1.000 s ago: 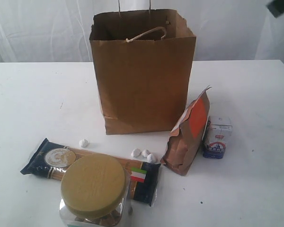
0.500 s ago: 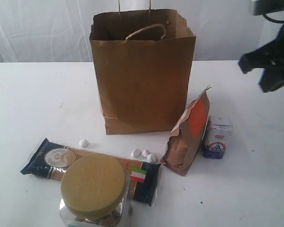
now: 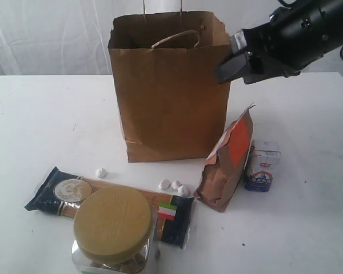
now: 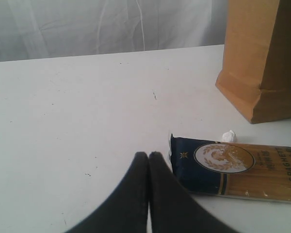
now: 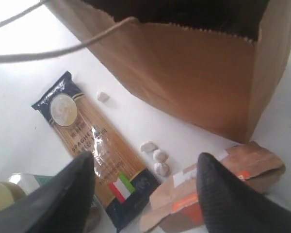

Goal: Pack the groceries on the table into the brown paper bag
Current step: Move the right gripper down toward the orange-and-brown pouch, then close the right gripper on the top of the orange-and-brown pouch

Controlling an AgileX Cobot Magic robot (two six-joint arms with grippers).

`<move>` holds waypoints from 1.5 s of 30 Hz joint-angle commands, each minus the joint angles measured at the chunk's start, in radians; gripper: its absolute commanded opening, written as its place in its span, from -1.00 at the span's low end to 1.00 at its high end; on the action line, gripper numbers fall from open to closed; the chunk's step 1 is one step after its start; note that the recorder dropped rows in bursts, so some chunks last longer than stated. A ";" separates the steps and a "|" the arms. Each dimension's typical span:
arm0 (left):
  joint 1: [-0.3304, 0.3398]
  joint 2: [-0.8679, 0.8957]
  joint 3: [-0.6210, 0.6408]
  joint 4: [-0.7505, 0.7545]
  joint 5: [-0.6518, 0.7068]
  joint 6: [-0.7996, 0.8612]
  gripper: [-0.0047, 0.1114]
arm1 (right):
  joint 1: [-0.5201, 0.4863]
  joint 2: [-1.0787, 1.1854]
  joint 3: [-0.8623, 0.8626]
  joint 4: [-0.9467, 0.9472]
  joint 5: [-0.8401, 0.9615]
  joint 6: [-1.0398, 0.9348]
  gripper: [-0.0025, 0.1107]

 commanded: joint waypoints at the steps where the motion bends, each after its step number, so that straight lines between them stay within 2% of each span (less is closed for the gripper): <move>1: -0.005 -0.004 0.003 -0.010 -0.001 0.000 -0.92 | -0.005 0.042 0.036 0.051 -0.023 -0.015 0.06; 3: -0.005 -0.004 0.003 -0.010 -0.001 0.000 -0.92 | -0.005 0.060 0.040 0.048 -0.018 0.014 0.06; 5: -0.005 -0.004 0.003 -0.010 -0.001 0.000 -0.92 | -0.005 0.062 0.040 -0.002 0.001 0.305 0.06; 8: -0.005 -0.004 0.003 -0.010 -0.001 0.000 -0.92 | 0.027 0.062 0.040 -0.078 -0.062 0.478 0.06; 13: -0.005 -0.004 0.003 -0.010 -0.001 0.000 -0.92 | 0.177 0.085 0.040 -0.467 -0.111 0.876 0.06; 17: -0.005 -0.004 0.003 -0.010 -0.001 0.000 -0.92 | 0.222 0.090 0.040 -0.607 -0.160 1.038 0.06; 26: -0.005 -0.004 0.003 -0.010 -0.001 0.000 -0.92 | 0.222 0.152 0.040 -0.604 -0.145 1.046 0.06; 32: -0.005 -0.004 0.003 -0.010 -0.001 0.000 -0.92 | 0.222 0.187 0.040 -0.604 -0.220 1.046 0.06; 41: -0.005 -0.004 0.003 -0.010 -0.001 0.000 -0.92 | 0.222 0.239 0.040 -0.609 -0.175 1.042 0.06; 45: -0.005 -0.004 0.003 -0.010 -0.001 0.000 -0.92 | 0.222 0.244 0.040 -0.633 -0.170 1.024 -0.11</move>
